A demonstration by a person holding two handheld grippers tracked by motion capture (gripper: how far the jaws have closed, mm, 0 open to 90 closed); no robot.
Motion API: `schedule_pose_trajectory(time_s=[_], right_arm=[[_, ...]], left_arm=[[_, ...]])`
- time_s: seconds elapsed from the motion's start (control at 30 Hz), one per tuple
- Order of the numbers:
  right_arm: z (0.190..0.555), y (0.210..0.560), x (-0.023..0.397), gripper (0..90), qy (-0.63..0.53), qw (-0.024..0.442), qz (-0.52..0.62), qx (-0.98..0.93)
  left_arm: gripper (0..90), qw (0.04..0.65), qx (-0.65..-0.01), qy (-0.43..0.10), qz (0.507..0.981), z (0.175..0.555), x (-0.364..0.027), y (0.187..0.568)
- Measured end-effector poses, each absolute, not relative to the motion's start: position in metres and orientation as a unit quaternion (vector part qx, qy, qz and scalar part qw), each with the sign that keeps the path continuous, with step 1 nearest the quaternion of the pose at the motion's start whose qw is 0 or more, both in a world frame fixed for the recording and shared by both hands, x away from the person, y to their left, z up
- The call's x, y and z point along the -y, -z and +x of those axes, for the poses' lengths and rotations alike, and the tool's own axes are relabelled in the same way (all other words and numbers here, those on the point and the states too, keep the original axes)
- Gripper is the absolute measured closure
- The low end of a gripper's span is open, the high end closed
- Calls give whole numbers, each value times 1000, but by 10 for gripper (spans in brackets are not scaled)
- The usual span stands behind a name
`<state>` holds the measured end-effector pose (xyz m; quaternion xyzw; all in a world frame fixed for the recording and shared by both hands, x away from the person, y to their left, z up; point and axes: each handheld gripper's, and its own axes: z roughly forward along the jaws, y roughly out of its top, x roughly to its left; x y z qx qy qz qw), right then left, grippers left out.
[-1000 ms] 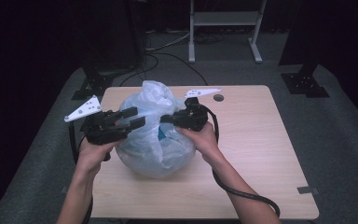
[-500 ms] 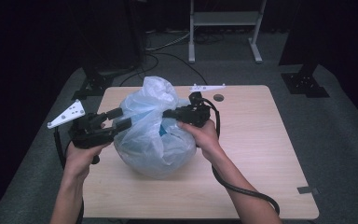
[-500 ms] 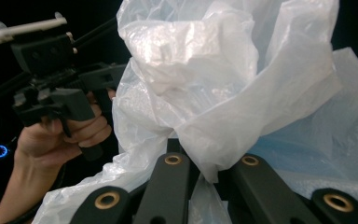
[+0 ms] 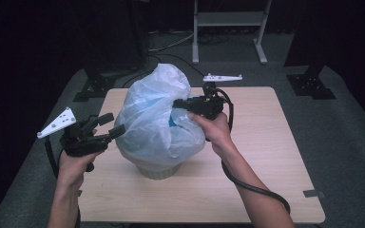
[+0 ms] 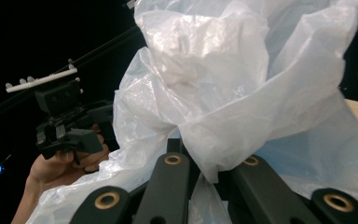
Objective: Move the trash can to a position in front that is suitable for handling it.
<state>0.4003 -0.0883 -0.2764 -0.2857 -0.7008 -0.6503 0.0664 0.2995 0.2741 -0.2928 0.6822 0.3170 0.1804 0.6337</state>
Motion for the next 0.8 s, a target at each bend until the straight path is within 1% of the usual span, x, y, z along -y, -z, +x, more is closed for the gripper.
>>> schedule_pose_trajectory(time_s=[0.17, 0.23, 0.4, 0.8], right_arm=[[402, 268, 97, 874, 654, 63, -294, 694], [403, 264, 100, 874, 659, 62, -297, 689], [403, 254, 106, 875, 666, 61, -298, 681], [407, 233, 126, 874, 682, 36, -310, 661]], left_arm=[[200, 631, -325, -182, 681, 298, -277, 296], [186, 633, -327, -178, 678, 298, -279, 298], [182, 636, -330, -180, 674, 296, -282, 303], [169, 631, -333, -178, 678, 295, -284, 307]])
